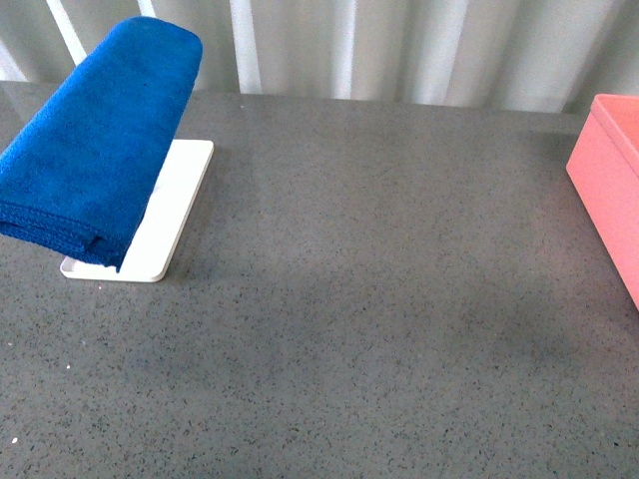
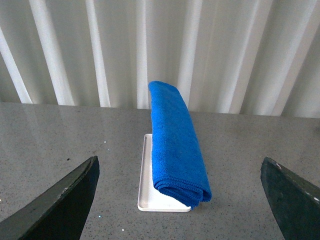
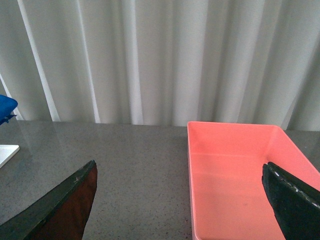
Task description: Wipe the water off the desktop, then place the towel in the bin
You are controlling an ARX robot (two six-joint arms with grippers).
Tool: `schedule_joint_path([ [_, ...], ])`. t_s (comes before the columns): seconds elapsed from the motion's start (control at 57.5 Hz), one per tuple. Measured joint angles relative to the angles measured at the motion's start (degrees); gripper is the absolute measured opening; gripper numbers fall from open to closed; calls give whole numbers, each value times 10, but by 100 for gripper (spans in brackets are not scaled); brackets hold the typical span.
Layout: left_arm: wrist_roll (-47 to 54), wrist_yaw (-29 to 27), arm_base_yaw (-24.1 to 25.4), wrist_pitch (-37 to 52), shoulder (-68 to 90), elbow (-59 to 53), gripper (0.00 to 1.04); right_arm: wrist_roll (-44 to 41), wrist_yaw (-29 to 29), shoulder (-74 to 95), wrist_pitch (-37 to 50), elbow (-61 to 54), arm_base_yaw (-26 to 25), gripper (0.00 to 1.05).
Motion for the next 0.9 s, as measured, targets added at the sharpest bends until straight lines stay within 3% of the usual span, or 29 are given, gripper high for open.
schedule_joint_path([
  [0.522, 0, 0, 0, 0, 0, 0, 98, 0, 0, 0, 0, 0, 0, 98],
  [0.574, -58, -64, -24, -97, 54, 35, 98, 0, 0, 0, 0, 0, 0, 98],
  [0.626, -130, -71, -34, -141, 154, 72, 98, 0, 0, 0, 0, 0, 0, 98],
  [0.783, -113, 26, 13, 38, 434, 193, 98, 0, 0, 0, 0, 0, 0, 98],
  [0.905, -56, 63, 49, 109, 608, 308, 98, 0, 0, 0, 0, 0, 0, 98],
])
